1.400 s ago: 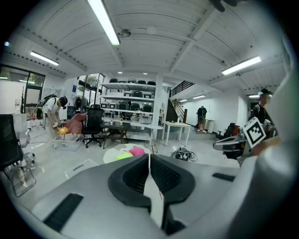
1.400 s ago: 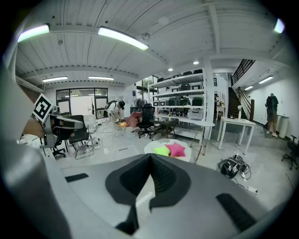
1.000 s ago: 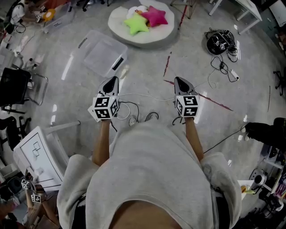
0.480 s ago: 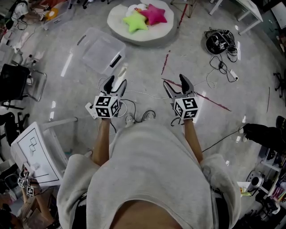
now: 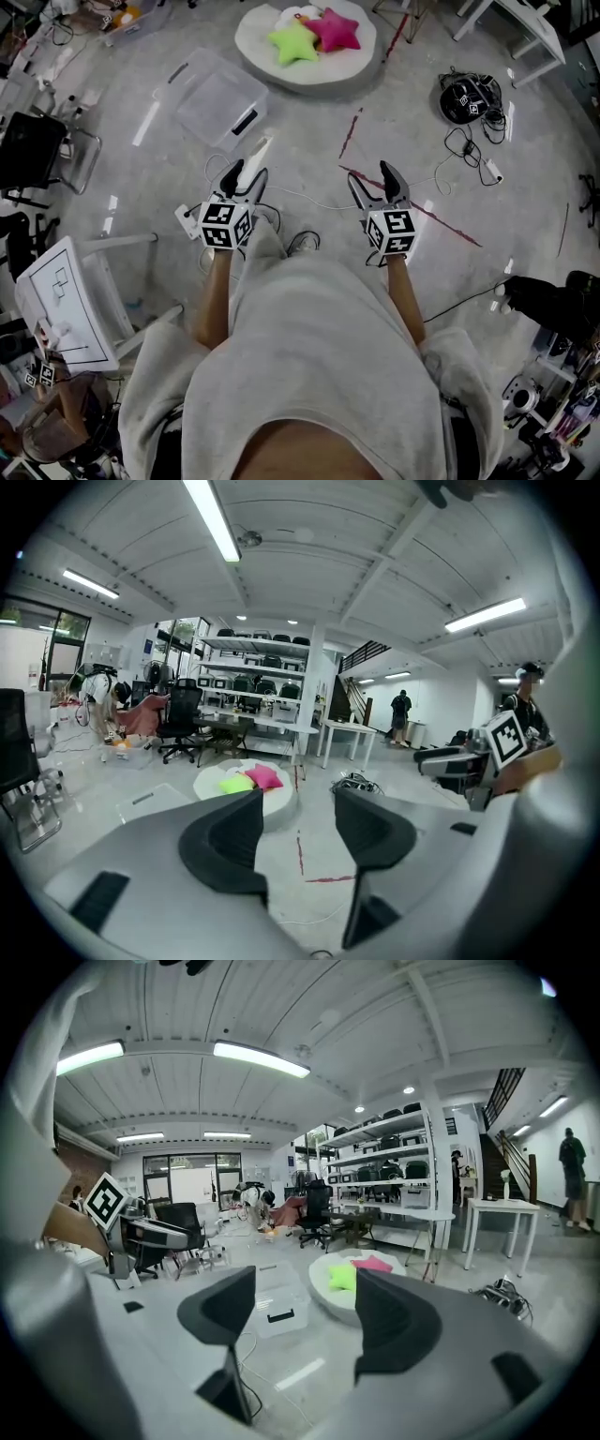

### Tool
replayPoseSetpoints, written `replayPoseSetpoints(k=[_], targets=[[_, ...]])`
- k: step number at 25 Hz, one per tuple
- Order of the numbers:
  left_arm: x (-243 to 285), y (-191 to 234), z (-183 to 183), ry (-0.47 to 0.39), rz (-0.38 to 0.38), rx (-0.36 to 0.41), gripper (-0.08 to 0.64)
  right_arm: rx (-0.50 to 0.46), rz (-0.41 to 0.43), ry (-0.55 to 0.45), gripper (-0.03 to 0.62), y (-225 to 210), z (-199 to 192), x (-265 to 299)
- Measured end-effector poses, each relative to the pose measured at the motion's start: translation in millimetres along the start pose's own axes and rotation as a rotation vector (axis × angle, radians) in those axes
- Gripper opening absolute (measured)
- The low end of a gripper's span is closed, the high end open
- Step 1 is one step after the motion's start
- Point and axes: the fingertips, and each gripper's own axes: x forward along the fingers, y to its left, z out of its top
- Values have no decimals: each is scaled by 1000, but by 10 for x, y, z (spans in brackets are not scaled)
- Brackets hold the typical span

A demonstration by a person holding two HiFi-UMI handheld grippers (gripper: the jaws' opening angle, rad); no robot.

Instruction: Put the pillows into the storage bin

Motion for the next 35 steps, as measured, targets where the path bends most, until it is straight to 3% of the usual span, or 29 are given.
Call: replayPoseSetpoints(k=[9,17,35], targets=[[421,191,167,6,0,20,238,2,-10,17,310,-259,28,403],[1300,819,413,20,-32,-8,238,-5,-55,25,296,-638,336,1336],[3344,2509,1822,8,-158,-3,238,21,-196,64,279,-1382,1434,3543]])
